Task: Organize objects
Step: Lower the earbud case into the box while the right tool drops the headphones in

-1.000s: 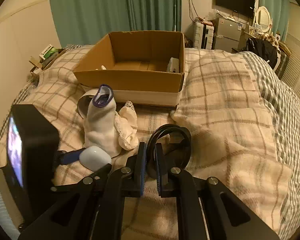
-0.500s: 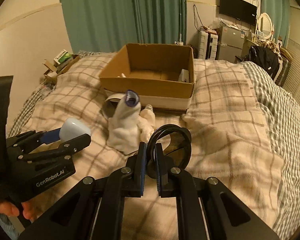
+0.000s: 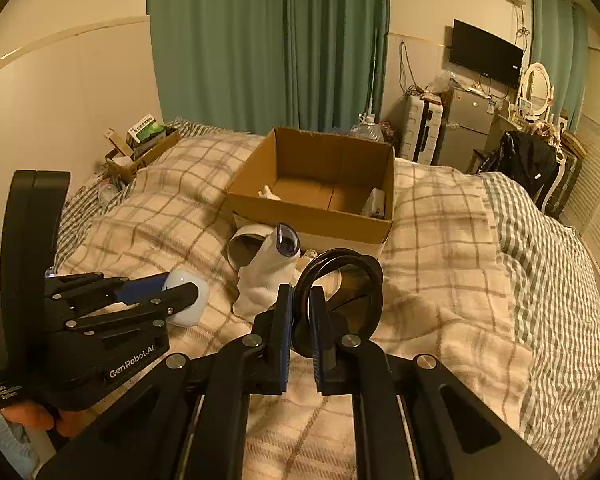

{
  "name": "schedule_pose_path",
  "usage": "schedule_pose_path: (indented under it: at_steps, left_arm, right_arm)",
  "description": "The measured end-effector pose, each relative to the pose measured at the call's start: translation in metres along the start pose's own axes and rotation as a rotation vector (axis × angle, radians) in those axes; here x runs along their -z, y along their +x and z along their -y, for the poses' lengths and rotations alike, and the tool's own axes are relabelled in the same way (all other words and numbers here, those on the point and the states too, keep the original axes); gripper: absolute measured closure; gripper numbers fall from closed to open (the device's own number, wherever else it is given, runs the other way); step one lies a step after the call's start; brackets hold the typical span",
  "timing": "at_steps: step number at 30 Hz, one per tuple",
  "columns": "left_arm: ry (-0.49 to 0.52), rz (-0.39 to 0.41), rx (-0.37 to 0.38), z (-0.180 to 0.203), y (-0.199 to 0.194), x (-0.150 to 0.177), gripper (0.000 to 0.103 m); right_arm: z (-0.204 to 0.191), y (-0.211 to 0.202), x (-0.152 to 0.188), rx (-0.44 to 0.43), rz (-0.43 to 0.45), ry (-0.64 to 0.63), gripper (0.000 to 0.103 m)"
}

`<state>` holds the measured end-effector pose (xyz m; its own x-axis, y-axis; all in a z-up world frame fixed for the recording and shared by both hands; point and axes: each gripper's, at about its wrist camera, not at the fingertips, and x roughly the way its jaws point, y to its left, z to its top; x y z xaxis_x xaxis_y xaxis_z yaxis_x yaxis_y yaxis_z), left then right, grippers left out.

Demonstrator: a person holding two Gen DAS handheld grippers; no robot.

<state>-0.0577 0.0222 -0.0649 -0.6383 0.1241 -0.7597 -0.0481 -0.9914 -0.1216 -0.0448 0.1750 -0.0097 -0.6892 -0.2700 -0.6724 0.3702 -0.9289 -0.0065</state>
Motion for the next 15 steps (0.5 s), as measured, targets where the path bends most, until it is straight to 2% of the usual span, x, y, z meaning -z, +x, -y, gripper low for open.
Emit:
schedule_pose_path:
  at_steps: [7, 10, 15]
  left_arm:
    - [-0.014, -0.004, 0.035, -0.005, 0.002, -0.015, 0.081]
    - [0.009, 0.026, 0.043, -0.004, -0.004, -0.038, 0.081]
    - [0.043, 0.080, 0.088, -0.001, -0.012, -0.096, 0.081]
  right_arm:
    - [0.006, 0.014, -0.007, -0.009, -0.027, -0.011, 0.095]
    - [0.008, 0.014, -0.025, 0.008, -0.009, -0.048, 0.095]
    - [0.014, 0.008, -0.076, 0.012, 0.064, -0.092, 0.095]
